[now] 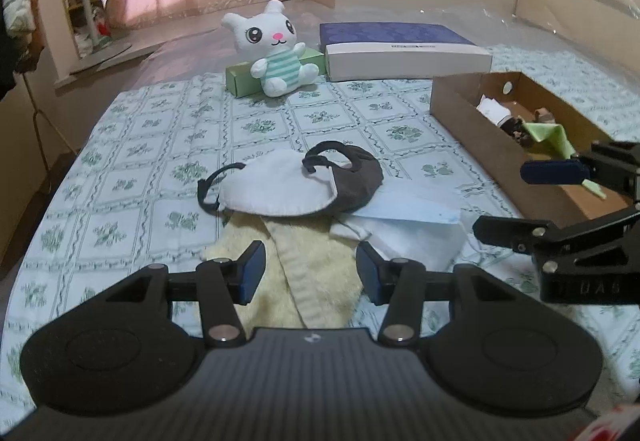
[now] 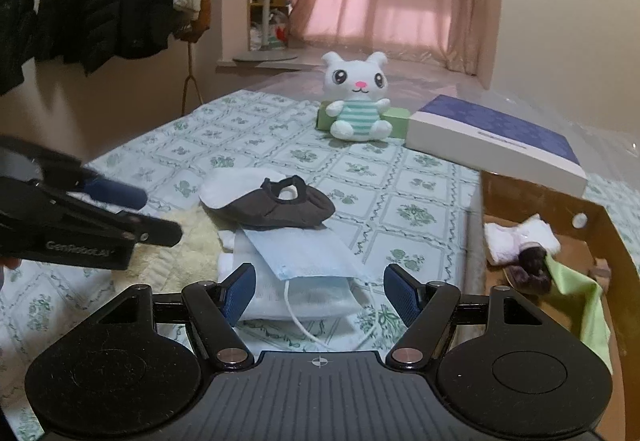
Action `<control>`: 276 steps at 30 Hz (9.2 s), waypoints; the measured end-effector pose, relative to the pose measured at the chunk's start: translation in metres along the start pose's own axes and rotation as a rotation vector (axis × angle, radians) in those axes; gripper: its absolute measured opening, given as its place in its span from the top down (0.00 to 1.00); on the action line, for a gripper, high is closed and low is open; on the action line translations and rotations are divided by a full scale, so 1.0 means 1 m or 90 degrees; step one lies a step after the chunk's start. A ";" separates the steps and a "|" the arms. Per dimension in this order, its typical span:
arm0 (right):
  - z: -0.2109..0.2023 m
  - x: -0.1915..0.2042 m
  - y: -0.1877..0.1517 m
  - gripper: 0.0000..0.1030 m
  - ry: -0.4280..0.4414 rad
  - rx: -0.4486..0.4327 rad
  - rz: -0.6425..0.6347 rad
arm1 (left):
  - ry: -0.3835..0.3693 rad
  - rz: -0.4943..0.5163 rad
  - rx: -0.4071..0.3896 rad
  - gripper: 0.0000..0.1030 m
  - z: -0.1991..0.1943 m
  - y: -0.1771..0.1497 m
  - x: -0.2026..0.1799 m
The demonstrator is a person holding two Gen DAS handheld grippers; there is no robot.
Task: Organize soft objects
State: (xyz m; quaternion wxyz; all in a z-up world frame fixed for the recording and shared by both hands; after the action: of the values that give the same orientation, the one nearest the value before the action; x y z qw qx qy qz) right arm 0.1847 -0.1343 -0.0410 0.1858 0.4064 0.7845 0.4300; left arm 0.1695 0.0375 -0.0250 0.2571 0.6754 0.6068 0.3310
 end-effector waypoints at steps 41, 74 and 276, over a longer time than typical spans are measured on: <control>0.063 0.005 0.001 0.43 0.005 0.044 -0.097 | 0.095 -0.120 -0.094 0.97 0.015 0.021 0.108; -0.082 -0.086 0.035 0.99 0.090 -0.097 0.232 | 0.040 -0.138 -0.136 0.97 -0.063 0.055 0.076; -0.163 -0.138 -0.051 0.43 -0.104 -0.017 0.252 | -0.159 0.005 0.006 0.44 -0.019 0.067 -0.160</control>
State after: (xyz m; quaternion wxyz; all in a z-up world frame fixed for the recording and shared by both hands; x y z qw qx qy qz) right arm 0.1391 -0.3452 -0.0002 0.1661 0.5837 0.6659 0.4340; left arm 0.1913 -0.1303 0.0154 0.3260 0.7152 0.5688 0.2422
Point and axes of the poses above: each gripper's, at about its wrist camera, not at the fingertips, and z roughly the way its jaws point, x to its left, y to its top, the point moved 2 cm from there along z, roughly the way its jaws point, and after that the axes turned 6 degrees about y, right-handed, at the moved point
